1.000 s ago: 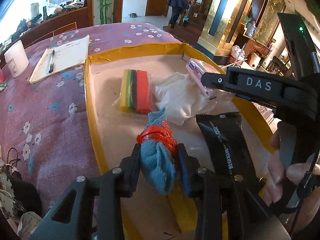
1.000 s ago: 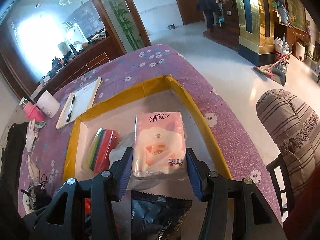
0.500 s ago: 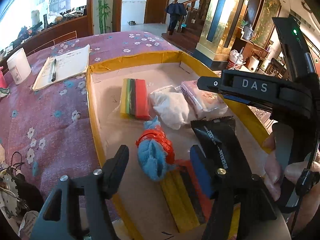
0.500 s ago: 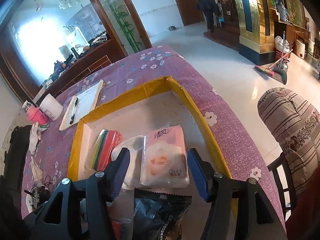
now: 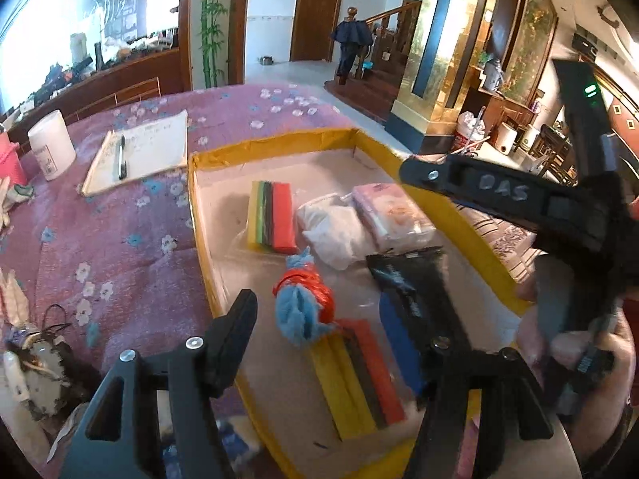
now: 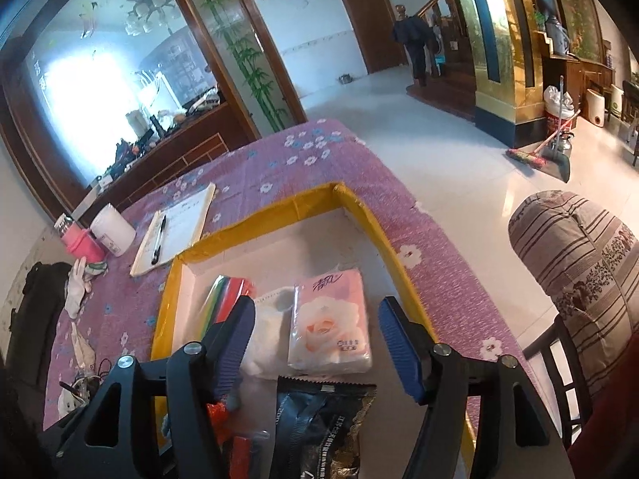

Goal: Organize soft objects
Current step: 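Withdraw both tools from the tray back over the cluttered table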

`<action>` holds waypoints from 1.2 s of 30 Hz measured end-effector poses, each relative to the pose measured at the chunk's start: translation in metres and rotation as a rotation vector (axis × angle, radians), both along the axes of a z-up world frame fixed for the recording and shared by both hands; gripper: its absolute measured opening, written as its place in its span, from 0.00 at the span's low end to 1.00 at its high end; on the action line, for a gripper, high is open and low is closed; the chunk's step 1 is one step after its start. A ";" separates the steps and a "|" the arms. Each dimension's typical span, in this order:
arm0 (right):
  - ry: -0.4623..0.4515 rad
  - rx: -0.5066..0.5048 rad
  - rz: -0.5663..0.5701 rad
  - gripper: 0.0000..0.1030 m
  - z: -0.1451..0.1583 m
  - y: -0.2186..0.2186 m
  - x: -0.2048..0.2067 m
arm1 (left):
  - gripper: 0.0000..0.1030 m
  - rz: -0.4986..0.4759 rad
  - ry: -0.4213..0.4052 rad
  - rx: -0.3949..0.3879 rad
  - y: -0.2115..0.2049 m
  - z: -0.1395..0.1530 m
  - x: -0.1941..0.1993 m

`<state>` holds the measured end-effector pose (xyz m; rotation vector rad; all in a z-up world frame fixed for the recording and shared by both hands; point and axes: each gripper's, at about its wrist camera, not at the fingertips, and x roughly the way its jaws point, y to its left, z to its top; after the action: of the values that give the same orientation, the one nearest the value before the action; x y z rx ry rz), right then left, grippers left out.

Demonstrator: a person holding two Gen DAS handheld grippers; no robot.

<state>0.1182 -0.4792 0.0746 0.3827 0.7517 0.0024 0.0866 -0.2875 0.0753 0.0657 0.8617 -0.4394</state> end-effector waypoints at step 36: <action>-0.190 -0.534 0.116 0.85 0.003 0.203 -0.148 | 0.72 0.304 -0.218 0.018 0.210 -0.004 -0.101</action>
<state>-0.0300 -0.2759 0.0777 -0.1692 0.5576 -0.0517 -0.0144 -0.0773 0.0718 -0.0015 0.6474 -0.1361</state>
